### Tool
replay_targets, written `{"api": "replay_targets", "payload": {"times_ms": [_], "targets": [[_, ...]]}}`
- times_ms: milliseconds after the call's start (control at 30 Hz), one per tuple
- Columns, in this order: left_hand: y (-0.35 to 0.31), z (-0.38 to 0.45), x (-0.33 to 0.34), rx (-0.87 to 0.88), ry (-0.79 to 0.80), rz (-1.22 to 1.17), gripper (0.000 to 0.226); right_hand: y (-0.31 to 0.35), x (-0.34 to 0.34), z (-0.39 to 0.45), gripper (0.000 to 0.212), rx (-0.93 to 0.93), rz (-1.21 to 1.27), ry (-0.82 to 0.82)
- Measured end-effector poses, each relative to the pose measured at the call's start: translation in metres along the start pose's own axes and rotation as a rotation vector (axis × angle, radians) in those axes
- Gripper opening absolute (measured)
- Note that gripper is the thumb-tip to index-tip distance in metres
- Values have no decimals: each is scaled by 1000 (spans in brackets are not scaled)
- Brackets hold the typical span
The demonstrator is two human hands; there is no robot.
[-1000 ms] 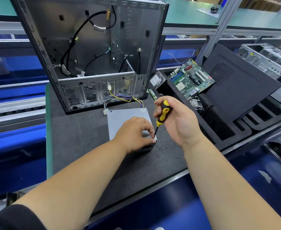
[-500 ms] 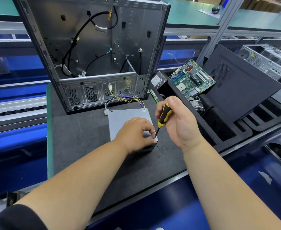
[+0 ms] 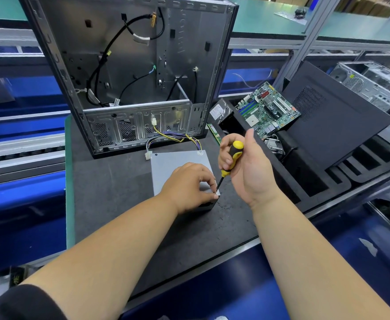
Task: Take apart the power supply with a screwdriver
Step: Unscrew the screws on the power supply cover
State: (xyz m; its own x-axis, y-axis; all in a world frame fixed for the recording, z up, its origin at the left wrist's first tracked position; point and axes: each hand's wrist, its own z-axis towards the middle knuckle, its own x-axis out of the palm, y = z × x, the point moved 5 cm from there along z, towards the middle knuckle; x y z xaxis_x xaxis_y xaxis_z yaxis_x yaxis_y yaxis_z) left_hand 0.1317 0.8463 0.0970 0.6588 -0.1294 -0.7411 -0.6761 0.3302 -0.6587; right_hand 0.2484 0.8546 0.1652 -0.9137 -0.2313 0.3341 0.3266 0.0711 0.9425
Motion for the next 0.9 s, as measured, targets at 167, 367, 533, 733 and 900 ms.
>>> {"api": "replay_targets", "payload": {"times_ms": [167,367,533,733,900], "targets": [[0,-1,1,9,-2,3,19,2,-4,-3,19,-53,-65,20],[0,0,1,17,-4,10,22,3,-11,-4,24,-16,-100,-23],[1,0,0,27,-12,-10,21,2,-6,-1,49,8,-94,2],[0,-1,1,29,-34,-20,19,-2,1,-2,59,38,-13,22],[-2,-2,2,14,-55,-19,20,0,-3,-3,59,29,27,70]]}}
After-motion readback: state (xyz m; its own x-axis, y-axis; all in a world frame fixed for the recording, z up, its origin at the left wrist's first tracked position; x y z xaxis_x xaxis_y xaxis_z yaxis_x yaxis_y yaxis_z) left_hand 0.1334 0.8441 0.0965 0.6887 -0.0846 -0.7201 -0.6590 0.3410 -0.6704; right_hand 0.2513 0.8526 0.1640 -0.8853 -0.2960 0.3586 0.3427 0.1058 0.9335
